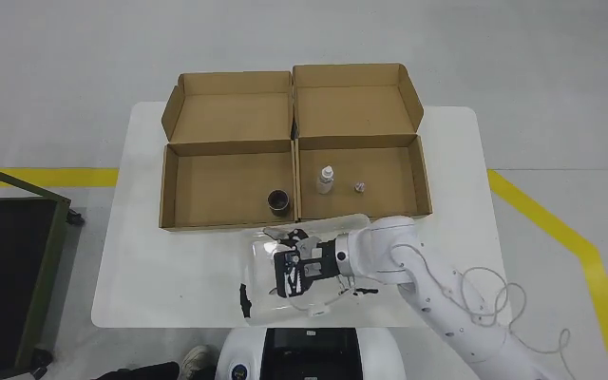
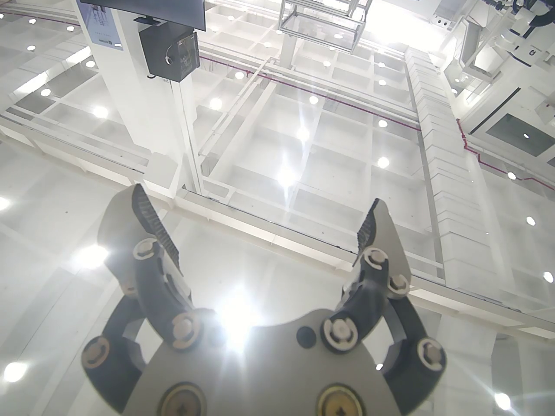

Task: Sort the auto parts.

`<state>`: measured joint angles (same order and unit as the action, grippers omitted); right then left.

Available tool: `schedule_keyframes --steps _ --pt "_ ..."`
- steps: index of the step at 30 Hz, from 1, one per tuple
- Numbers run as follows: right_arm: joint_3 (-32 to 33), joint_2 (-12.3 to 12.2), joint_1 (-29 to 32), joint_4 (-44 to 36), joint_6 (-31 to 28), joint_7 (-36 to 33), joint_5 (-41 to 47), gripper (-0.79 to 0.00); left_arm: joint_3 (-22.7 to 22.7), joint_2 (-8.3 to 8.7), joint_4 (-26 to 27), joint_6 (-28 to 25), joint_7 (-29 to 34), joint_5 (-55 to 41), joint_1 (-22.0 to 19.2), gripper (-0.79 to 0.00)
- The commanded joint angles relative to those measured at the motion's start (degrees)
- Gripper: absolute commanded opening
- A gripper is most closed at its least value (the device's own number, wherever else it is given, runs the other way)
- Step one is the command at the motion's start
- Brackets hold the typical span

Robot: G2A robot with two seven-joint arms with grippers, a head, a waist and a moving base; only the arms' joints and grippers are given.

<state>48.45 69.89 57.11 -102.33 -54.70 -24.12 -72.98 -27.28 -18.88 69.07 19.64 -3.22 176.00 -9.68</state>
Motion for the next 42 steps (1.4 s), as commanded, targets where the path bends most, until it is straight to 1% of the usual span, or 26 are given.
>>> schedule_keyframes --steps 1,4,9,18,29,34,36,38,39,42 --pt "-0.3 -0.1 0.2 0.3 -0.1 0.7 -1.0 -0.012 0.0 0.00 0.0 0.0 0.0 0.0 0.0 0.000" --pt "-0.8 -0.1 0.6 1.5 -0.1 1.8 -2.5 -0.012 0.0 0.00 0.0 0.0 0.0 0.0 0.0 0.000" --pt "-2.2 0.0 0.7 3.8 0.4 3.6 -4.2 -0.043 0.0 0.00 0.0 0.0 0.0 0.0 0.0 0.000" --pt "-4.3 0.4 0.0 8.7 1.6 6.7 -6.8 -0.068 0.0 0.00 0.0 0.0 0.0 0.0 0.0 0.000" --pt "-6.2 1.0 -1.0 14.1 3.1 7.5 -7.3 -0.108 0.0 0.00 0.0 0.0 0.0 0.0 0.0 0.000" --pt "-6.9 1.4 -1.8 16.1 4.3 8.2 -7.5 -0.237 0.0 0.00 0.0 0.0 0.0 0.0 0.0 0.000" --pt "-7.1 1.6 -2.0 16.8 4.9 8.2 -7.1 -0.265 0.0 0.00 0.0 0.0 0.0 0.0 0.0 0.000" --pt "-7.3 1.8 -2.4 17.5 5.4 8.2 -6.9 -0.342 0.0 0.00 0.0 0.0 0.0 0.0 0.0 0.000" --pt "-7.5 1.9 -2.6 17.8 5.6 8.1 -6.8 -0.397 0.0 0.00 0.0 0.0 0.0 0.0 0.0 0.000" --pt "-7.8 2.1 -2.9 18.4 5.9 8.2 -6.5 -0.428 0.0 0.00 0.0 0.0 0.0 0.0 0.0 0.000"
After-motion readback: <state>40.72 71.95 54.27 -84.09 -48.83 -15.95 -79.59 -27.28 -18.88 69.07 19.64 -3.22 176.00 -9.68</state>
